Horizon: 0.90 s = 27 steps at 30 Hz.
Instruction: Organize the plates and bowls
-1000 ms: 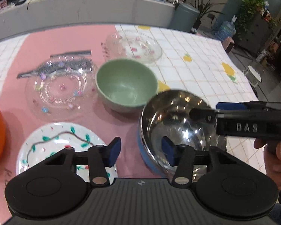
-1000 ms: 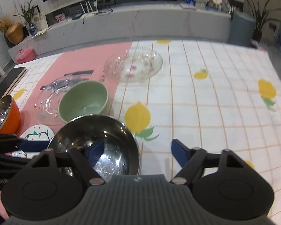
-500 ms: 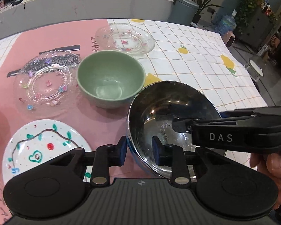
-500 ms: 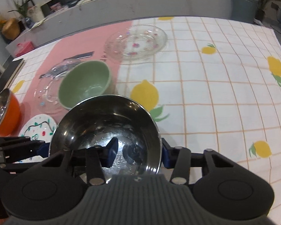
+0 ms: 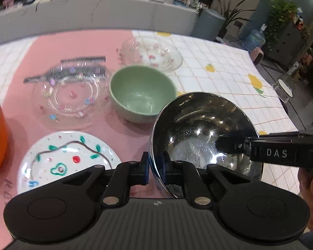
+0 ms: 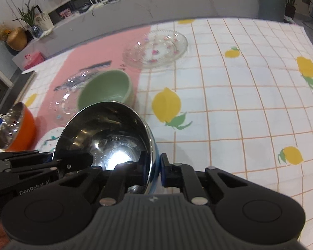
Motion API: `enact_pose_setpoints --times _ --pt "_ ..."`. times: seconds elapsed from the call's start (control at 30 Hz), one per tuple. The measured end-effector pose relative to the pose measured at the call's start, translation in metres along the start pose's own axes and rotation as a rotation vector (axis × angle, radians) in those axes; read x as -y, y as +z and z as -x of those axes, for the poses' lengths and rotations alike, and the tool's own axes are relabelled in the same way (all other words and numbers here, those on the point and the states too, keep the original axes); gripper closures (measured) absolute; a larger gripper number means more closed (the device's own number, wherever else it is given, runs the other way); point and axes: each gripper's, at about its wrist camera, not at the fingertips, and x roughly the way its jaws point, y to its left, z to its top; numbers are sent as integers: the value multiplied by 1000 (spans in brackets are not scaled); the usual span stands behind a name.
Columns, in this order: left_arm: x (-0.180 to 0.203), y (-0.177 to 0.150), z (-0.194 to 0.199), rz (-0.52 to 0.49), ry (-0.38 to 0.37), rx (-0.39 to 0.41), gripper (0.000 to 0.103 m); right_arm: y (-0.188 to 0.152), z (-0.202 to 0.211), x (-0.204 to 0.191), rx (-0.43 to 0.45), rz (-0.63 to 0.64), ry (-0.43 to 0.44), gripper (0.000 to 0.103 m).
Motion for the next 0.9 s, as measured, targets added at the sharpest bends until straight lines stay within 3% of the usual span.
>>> enact_pose_setpoints --times 0.23,0.47,0.9 --pt "8 -10 20 1 -27 -17 91 -16 28 -11 13 16 -16 92" --pt "30 -27 42 -59 -65 -2 91 -38 59 -3 50 -16 -16 90" --pt "31 -56 39 -97 -37 -96 91 -82 45 -14 -47 -1 -31 88"
